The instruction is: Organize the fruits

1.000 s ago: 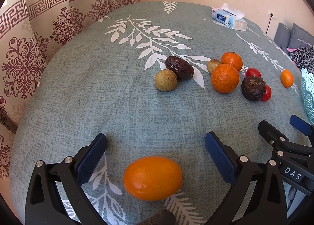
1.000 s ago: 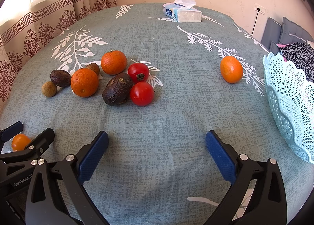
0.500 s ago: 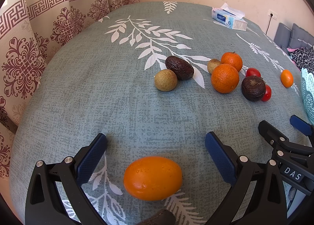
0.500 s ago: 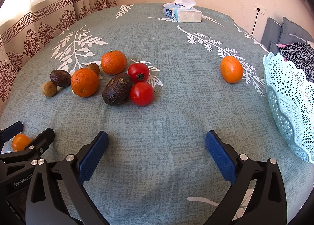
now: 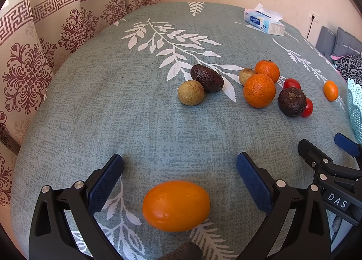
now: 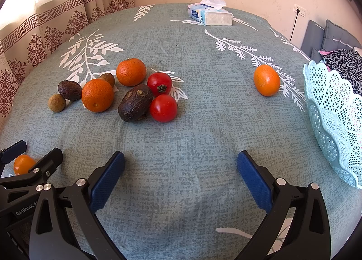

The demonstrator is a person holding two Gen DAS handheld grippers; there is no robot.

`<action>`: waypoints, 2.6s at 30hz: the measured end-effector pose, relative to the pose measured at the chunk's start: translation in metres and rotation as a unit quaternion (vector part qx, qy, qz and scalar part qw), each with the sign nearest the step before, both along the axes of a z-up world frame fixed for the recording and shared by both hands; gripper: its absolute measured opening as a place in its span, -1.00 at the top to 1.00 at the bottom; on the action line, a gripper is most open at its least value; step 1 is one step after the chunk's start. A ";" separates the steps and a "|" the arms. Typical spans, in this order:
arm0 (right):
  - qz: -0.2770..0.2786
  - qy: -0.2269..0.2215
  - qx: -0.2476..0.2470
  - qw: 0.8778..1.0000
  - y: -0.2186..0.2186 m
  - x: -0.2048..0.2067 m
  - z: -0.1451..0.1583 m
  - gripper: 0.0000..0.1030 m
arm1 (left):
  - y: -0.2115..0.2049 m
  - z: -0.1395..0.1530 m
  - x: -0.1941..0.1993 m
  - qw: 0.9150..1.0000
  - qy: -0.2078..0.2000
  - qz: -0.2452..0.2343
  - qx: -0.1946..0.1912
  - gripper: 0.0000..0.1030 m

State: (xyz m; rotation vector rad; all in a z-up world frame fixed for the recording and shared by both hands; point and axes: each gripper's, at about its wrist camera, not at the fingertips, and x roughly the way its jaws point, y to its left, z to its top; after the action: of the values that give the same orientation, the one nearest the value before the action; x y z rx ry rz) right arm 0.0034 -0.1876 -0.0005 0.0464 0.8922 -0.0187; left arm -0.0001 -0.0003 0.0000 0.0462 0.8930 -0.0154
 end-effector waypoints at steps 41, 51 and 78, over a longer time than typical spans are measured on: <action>0.045 0.028 0.056 0.997 -0.016 0.010 0.006 -0.96 | 0.010 0.006 -0.004 0.998 -0.014 -0.027 -0.052 -0.91; 0.089 0.022 0.077 0.993 -0.023 0.009 0.006 -0.96 | 0.018 0.049 -0.019 0.995 -0.067 -0.050 -0.047 -0.90; 0.099 0.023 0.055 0.993 -0.019 0.008 0.010 -0.93 | 0.018 0.010 -0.046 0.994 0.020 -0.096 -0.052 -0.01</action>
State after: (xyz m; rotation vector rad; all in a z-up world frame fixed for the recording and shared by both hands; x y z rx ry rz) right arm 0.0113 -0.2066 0.0092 0.0602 0.9399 0.2151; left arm -0.0463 0.0173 0.0101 0.0342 0.9232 -0.2434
